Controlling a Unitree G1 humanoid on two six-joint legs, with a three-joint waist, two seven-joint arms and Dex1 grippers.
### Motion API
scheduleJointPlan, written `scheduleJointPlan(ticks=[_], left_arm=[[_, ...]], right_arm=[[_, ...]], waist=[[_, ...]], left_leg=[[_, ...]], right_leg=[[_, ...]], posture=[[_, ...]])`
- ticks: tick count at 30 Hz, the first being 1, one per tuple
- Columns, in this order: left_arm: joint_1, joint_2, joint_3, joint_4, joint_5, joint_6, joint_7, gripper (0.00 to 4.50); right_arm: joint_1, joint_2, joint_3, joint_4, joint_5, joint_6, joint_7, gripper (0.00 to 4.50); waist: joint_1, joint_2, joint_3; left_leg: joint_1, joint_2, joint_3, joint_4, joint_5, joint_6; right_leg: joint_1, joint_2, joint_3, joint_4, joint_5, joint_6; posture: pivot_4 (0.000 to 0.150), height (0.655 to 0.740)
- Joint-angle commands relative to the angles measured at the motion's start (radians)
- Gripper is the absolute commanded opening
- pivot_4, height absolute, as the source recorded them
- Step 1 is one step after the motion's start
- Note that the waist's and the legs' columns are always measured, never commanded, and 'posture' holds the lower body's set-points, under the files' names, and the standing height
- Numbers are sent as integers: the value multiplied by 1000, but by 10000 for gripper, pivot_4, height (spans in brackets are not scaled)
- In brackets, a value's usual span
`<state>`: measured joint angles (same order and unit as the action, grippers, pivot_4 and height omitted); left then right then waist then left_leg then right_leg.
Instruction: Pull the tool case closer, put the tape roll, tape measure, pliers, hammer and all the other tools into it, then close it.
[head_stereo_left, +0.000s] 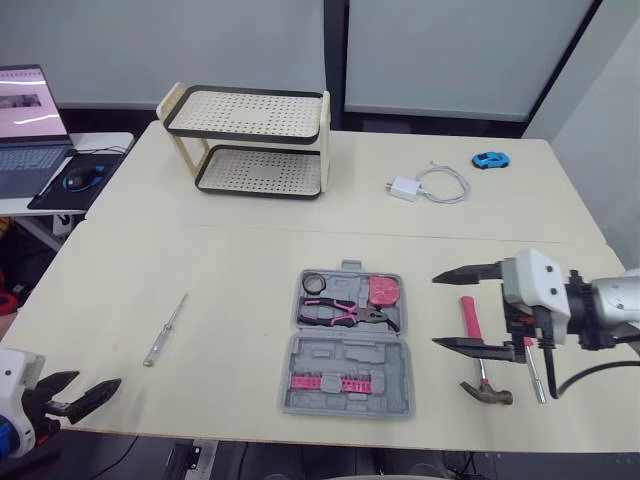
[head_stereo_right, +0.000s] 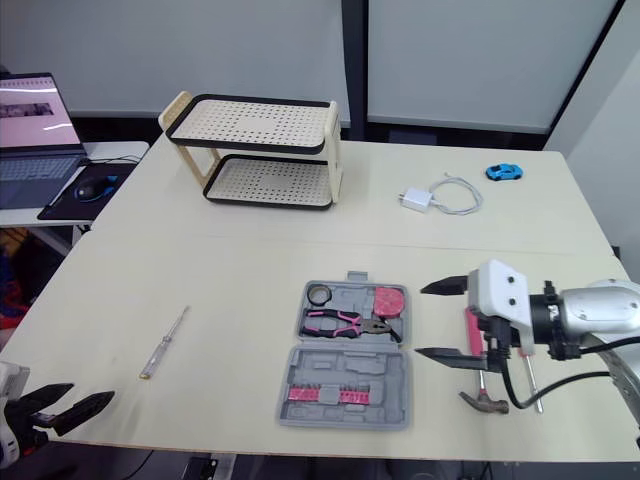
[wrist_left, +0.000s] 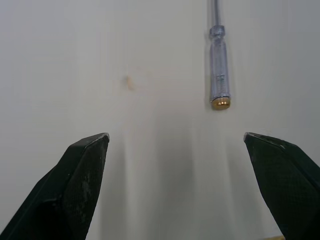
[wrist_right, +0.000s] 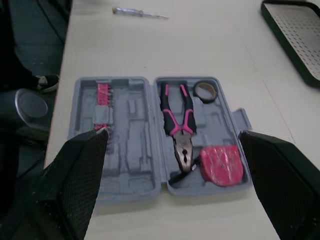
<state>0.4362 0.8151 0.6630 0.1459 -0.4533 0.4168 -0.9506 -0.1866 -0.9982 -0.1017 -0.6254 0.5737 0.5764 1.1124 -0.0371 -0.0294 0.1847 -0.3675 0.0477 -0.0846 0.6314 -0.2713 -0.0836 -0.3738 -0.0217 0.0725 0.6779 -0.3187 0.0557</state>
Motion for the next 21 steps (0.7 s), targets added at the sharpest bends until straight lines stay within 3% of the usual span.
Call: scheduleJointPlan(ticks=[1, 7, 14, 21], left_arm=[[-8, -32, 20, -114, -38, 27, 35, 45000], [-108, -110, -59, -178, -11, 6, 128, 45000], [-277, -166, -190, -46, 73, -65, 210, 45000], [-323, -209, -255, -6, 102, -50, 270, 45000]], right_arm=[[-78, 31, 75, 7, 3, 25, -22, 44415], [-82, 43, 122, 9, -20, 14, -36, 44415], [-77, 44, 138, 8, -33, 8, -41, 44415], [-90, 36, 143, 1, -40, 22, -42, 44415]], waist=[[7, 0, 0], [13, 1, 0], [7, 1, 0], [4, 1, 0]], left_leg=[[0, 0, 0, -1, 0, 0], [-2, -1, -3, -1, 0, 0], [1, -1, -3, -1, 0, 0], [0, -1, -3, 0, 0, 0]], right_leg=[[0, 0, 0, 0, 0, 0], [0, 0, -3, 0, -1, 0], [1, 1, -2, 2, -1, 0], [1, 1, -2, 2, 0, 0]], posture=[[1500, 7350], [1500, 7350], [1500, 7350], [1500, 7350]])
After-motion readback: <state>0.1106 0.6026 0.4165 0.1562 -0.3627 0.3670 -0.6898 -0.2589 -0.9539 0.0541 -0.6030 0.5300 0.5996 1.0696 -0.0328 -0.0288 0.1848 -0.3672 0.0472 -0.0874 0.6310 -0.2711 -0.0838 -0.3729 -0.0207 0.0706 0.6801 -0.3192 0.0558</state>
